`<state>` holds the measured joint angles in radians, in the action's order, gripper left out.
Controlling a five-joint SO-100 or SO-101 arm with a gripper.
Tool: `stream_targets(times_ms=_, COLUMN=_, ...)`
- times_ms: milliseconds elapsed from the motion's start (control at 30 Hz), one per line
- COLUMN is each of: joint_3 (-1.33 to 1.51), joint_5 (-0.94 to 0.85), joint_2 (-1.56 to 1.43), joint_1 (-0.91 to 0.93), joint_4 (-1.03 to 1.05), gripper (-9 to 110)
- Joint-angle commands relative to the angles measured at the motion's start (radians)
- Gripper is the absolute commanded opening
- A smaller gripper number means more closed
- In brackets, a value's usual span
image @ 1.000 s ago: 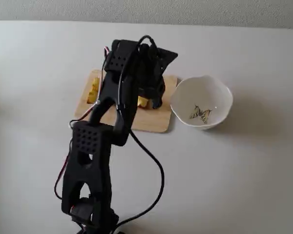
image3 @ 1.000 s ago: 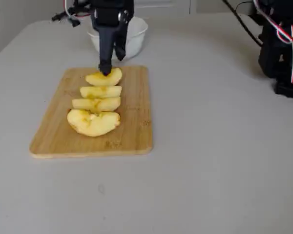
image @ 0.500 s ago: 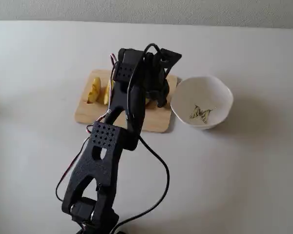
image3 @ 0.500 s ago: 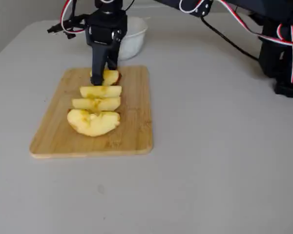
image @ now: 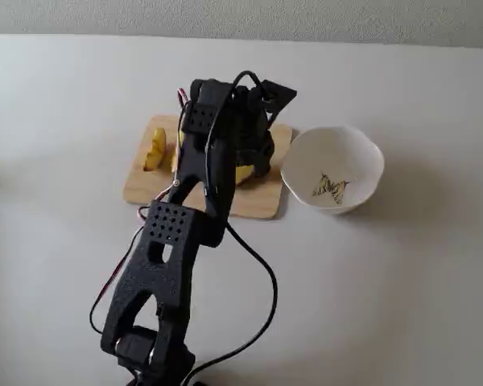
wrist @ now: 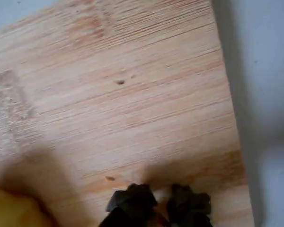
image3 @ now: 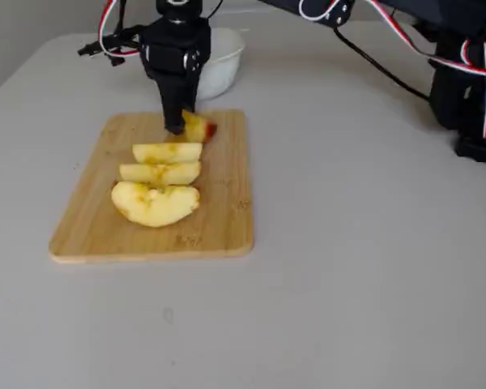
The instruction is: Pick up the rightmost apple slice from the cutting board and place it into the bowl
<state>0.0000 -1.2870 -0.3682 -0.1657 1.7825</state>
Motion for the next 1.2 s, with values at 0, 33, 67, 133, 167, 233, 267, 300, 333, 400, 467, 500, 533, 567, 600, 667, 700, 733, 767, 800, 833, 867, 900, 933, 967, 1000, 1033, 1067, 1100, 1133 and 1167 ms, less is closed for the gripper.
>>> stream_targets(times_ms=0, joint_3=0.017, joint_5=0.037, joint_2=-0.052, joint_1=-0.018, joint_4=0.043, gripper=2)
stream_targets(times_ms=33, joint_3=0.017, joint_5=0.043, joint_2=-0.055, joint_1=-0.021, joint_4=0.043, gripper=12)
stream_targets(times_ms=67, joint_3=0.015, joint_5=0.044, joint_2=-0.058, joint_1=-0.025, joint_4=0.041, gripper=17)
stream_targets(times_ms=133, joint_3=0.006, joint_5=0.055, joint_2=-0.071, joint_1=-0.028, joint_4=0.041, gripper=29)
stream_targets(times_ms=167, joint_3=0.006, joint_5=0.063, joint_2=-0.080, joint_1=-0.029, joint_4=0.041, gripper=31)
stream_targets(times_ms=233, joint_3=0.006, joint_5=0.081, joint_2=-0.104, joint_1=-0.032, joint_4=0.040, gripper=35)
stream_targets(times_ms=267, joint_3=0.006, joint_5=0.097, joint_2=-0.120, joint_1=-0.032, joint_4=0.040, gripper=38)
stream_targets(times_ms=300, joint_3=0.006, joint_5=0.110, joint_2=-0.135, joint_1=-0.034, joint_4=0.040, gripper=40)
stream_targets(times_ms=333, joint_3=0.006, joint_5=0.118, joint_2=-0.153, joint_1=-0.035, joint_4=0.040, gripper=40)
stream_targets(times_ms=400, joint_3=0.023, joint_5=0.126, joint_2=-0.193, joint_1=-0.035, joint_4=0.041, gripper=40)
stream_targets(times_ms=467, joint_3=0.081, joint_5=0.110, joint_2=-0.247, joint_1=-0.028, joint_4=0.041, gripper=40)
stream_targets(times_ms=500, joint_3=0.115, joint_5=0.098, joint_2=-0.278, joint_1=-0.023, joint_4=0.041, gripper=40)
stream_targets(times_ms=533, joint_3=0.146, joint_5=0.086, joint_2=-0.307, joint_1=-0.017, joint_4=0.041, gripper=40)
stream_targets(times_ms=567, joint_3=0.166, joint_5=0.074, joint_2=-0.331, joint_1=-0.011, joint_4=0.041, gripper=40)
stream_targets(times_ms=600, joint_3=0.186, joint_5=0.055, joint_2=-0.353, joint_1=-0.003, joint_4=0.041, gripper=40)
stream_targets(times_ms=667, joint_3=0.207, joint_5=0.029, joint_2=-0.385, joint_1=0.017, joint_4=0.043, gripper=39)
stream_targets(times_ms=700, joint_3=0.225, joint_5=0.018, joint_2=-0.402, joint_1=0.028, joint_4=0.043, gripper=39)
stream_targets(times_ms=733, joint_3=0.242, joint_5=0.017, joint_2=-0.416, joint_1=0.038, joint_4=0.043, gripper=39)
stream_targets(times_ms=767, joint_3=0.249, joint_5=0.035, joint_2=-0.423, joint_1=0.051, joint_4=0.043, gripper=39)
stream_targets(times_ms=800, joint_3=0.245, joint_5=0.075, joint_2=-0.426, joint_1=0.063, joint_4=0.041, gripper=38)
stream_targets(times_ms=833, joint_3=0.232, joint_5=0.135, joint_2=-0.423, joint_1=0.074, joint_4=0.038, gripper=38)
stream_targets(times_ms=867, joint_3=0.215, joint_5=0.204, joint_2=-0.420, joint_1=0.084, joint_4=0.037, gripper=37)
stream_targets(times_ms=900, joint_3=0.202, joint_5=0.287, joint_2=-0.422, joint_1=0.092, joint_4=0.037, gripper=37)
stream_targets(times_ms=933, joint_3=0.202, joint_5=0.382, joint_2=-0.433, joint_1=0.097, joint_4=0.037, gripper=37)
stream_targets(times_ms=967, joint_3=0.202, joint_5=0.486, joint_2=-0.442, joint_1=0.097, joint_4=0.038, gripper=36)
stream_targets(times_ms=1000, joint_3=0.202, joint_5=0.618, joint_2=-0.454, joint_1=0.098, joint_4=0.038, gripper=36)
stream_targets(times_ms=1033, joint_3=0.222, joint_5=0.738, joint_2=-0.479, joint_1=0.098, joint_4=0.040, gripper=36)
stream_targets(times_ms=1067, joint_3=0.262, joint_5=0.841, joint_2=-0.509, joint_1=0.092, joint_4=0.041, gripper=36)
stream_targets(times_ms=1100, joint_3=0.290, joint_5=0.951, joint_2=-0.531, joint_1=0.083, joint_4=0.041, gripper=36)
stream_targets(times_ms=1133, joint_3=0.321, joint_5=1.040, joint_2=-0.552, joint_1=0.067, joint_4=0.041, gripper=33)
stream_targets(times_ms=1167, joint_3=0.354, joint_5=1.135, joint_2=-0.572, joint_1=0.051, joint_4=0.041, gripper=32)
